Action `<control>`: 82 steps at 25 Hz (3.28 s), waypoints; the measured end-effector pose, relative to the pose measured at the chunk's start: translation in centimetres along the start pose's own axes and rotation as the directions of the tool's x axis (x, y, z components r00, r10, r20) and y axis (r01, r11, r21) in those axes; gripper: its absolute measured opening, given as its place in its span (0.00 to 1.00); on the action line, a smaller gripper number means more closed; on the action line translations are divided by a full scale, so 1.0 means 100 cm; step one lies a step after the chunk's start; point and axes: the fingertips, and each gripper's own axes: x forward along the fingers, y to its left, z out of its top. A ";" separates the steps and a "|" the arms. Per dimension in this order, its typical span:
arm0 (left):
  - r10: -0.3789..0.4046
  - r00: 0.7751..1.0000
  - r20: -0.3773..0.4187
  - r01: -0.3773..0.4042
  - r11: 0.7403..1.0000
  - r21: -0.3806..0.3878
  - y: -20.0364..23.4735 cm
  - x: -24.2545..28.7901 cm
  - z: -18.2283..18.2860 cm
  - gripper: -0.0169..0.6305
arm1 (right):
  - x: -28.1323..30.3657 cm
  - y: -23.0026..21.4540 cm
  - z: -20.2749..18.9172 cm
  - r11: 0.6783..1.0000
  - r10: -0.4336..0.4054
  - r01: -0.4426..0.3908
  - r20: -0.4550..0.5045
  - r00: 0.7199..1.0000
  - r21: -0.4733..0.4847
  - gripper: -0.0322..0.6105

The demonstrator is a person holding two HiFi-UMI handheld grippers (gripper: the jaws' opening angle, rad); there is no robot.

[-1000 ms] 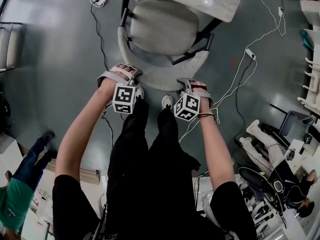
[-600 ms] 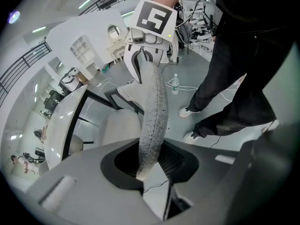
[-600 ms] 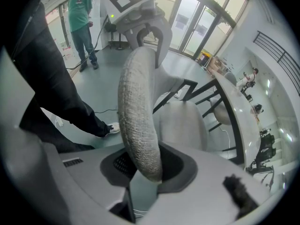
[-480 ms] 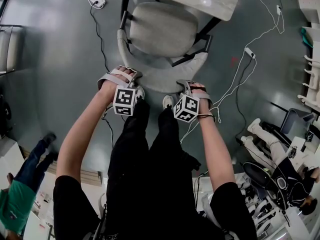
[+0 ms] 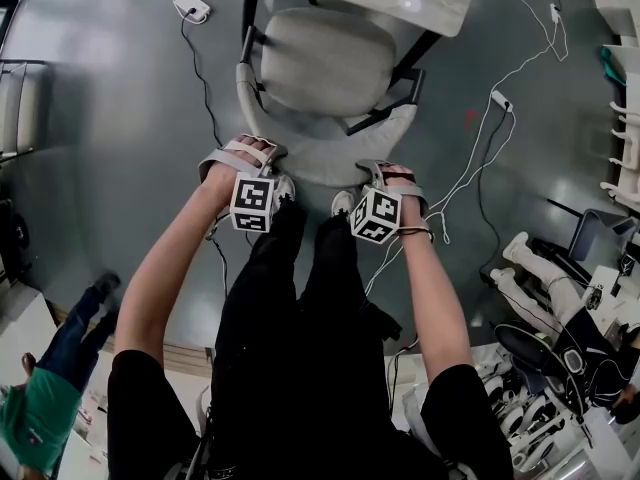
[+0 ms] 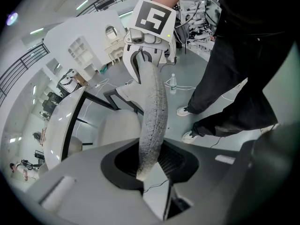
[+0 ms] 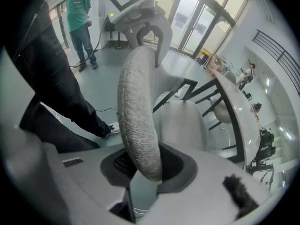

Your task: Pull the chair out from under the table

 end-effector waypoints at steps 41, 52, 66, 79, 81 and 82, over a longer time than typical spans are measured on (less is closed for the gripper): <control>-0.045 0.997 -0.069 0.039 0.995 -0.095 -0.023 -0.006 0.008 0.19 | -0.005 0.022 0.002 0.999 0.021 -0.019 0.030 0.999 -0.046 0.20; -0.040 0.998 -0.052 0.036 0.997 -0.067 -0.026 -0.008 0.006 0.18 | -0.005 0.026 0.004 0.999 0.026 -0.026 0.016 1.000 -0.040 0.20; -0.072 0.997 -0.013 0.072 0.997 -0.016 -0.045 -0.010 0.007 0.18 | -0.008 0.045 0.008 1.000 0.028 -0.028 0.008 1.000 0.001 0.20; -0.078 0.997 0.000 0.078 0.997 0.001 -0.059 -0.015 0.004 0.18 | -0.011 0.061 0.015 1.000 0.020 -0.020 0.007 1.000 0.018 0.20; -0.078 0.997 0.000 0.078 0.997 0.009 -0.059 -0.016 0.004 0.18 | -0.012 0.063 0.015 1.000 0.020 -0.021 0.008 1.000 0.021 0.20; -0.071 0.997 -0.003 0.071 0.997 0.013 -0.058 -0.017 0.004 0.18 | -0.012 0.063 0.016 1.000 0.020 -0.020 0.008 1.000 0.022 0.20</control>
